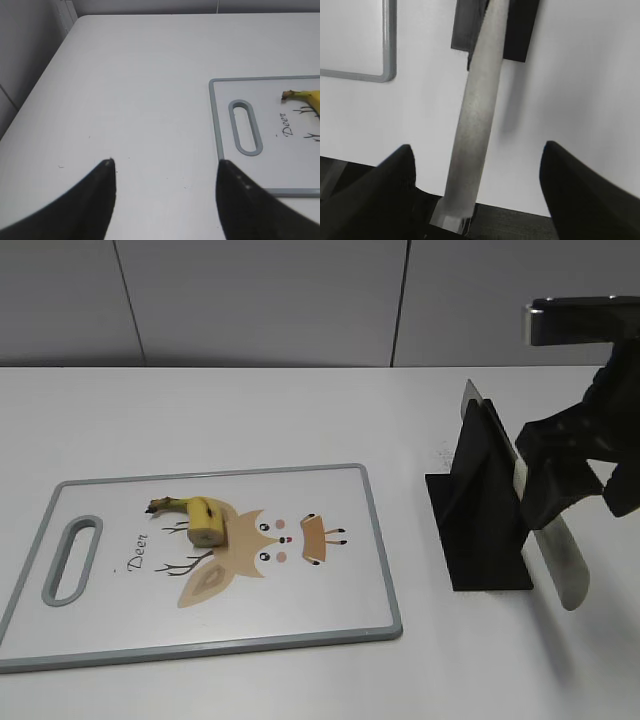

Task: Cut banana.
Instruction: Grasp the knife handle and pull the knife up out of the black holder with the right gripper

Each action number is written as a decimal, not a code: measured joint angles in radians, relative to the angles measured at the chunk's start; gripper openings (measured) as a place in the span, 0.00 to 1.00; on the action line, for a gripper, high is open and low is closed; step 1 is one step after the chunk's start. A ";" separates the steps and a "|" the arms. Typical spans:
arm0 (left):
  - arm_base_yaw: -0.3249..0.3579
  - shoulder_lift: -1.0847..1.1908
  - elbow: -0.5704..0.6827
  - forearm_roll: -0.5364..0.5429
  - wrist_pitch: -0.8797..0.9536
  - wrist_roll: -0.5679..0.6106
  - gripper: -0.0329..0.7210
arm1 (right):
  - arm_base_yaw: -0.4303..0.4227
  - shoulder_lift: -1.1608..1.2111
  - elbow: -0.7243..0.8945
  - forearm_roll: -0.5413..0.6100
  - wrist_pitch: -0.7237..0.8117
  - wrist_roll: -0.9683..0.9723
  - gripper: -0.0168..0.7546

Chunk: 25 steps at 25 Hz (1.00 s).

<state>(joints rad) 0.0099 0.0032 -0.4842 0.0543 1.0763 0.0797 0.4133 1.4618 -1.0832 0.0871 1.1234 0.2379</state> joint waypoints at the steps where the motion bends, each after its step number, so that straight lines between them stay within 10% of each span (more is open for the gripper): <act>1: 0.000 0.000 0.000 0.000 0.000 -0.001 0.83 | 0.000 0.012 0.000 0.000 -0.006 0.002 0.79; 25: 0.000 0.000 0.000 0.000 0.000 -0.004 0.83 | 0.000 0.174 0.000 0.011 -0.033 0.088 0.53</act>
<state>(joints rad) 0.0099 0.0032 -0.4842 0.0543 1.0763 0.0757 0.4133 1.6359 -1.0832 0.0985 1.0904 0.3262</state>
